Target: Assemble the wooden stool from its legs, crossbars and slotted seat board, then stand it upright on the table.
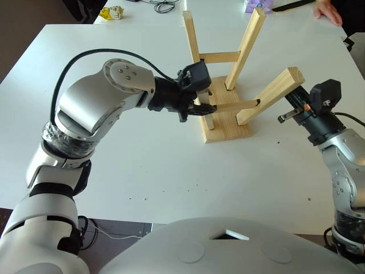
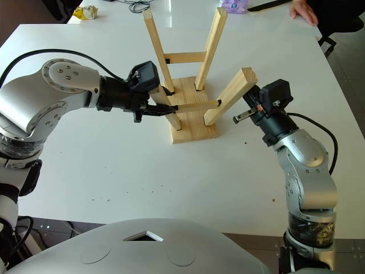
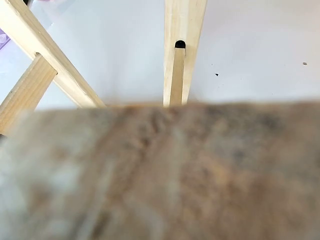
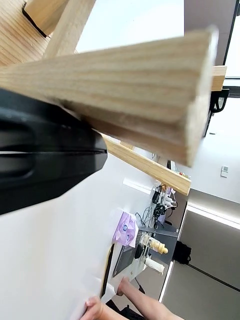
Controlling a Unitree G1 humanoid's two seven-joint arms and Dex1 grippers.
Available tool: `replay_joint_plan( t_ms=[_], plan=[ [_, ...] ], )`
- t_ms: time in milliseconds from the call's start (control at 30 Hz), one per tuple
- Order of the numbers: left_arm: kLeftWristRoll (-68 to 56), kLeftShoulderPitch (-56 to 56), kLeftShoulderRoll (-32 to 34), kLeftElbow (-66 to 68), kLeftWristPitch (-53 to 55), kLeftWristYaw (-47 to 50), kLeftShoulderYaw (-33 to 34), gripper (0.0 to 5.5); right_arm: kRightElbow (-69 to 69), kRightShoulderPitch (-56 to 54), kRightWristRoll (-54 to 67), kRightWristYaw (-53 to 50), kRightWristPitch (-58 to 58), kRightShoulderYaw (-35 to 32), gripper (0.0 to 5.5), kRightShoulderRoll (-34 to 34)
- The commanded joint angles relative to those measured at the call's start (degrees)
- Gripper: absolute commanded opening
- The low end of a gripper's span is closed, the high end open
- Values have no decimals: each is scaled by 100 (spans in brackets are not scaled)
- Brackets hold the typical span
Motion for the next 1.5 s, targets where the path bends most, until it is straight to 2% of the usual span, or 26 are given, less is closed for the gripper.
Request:
replay_joint_plan(
  t_ms=[33,300,433,500,600,700,867,900,1133,1500],
  plan=[
    [-229,793,-173,256,796,-90,-786,204,-901,-106,748,819,161,989,0,-85],
    [-296,902,22,20,641,-259,-725,204,-1332,153,869,735,348,1495,0,105],
    [133,916,393,9,-343,-712,-822,204,-1379,223,838,687,326,1673,0,175],
    [86,966,609,0,-470,-964,-692,204,-1365,324,788,661,294,1625,0,174],
    [3,1075,863,37,-714,-1281,-420,204,-1312,505,796,625,241,1303,0,152],
    [25,1230,1011,43,-1018,-1433,-242,204,-1150,659,1096,605,193,562,0,132],
    [-96,1448,807,108,-1172,-1192,197,204,-774,624,1463,742,108,-69,0,-47],
    [-148,1495,710,111,-1160,-1111,307,240,-699,589,1515,793,101,-142,0,-73],
    [-375,1740,257,-33,-847,-271,1007,350,-142,176,1636,1130,138,-267,0,-302],
    [-1576,2586,110,-976,-581,433,2835,356,733,-234,1681,1854,112,-743,0,-999]
  ],
)
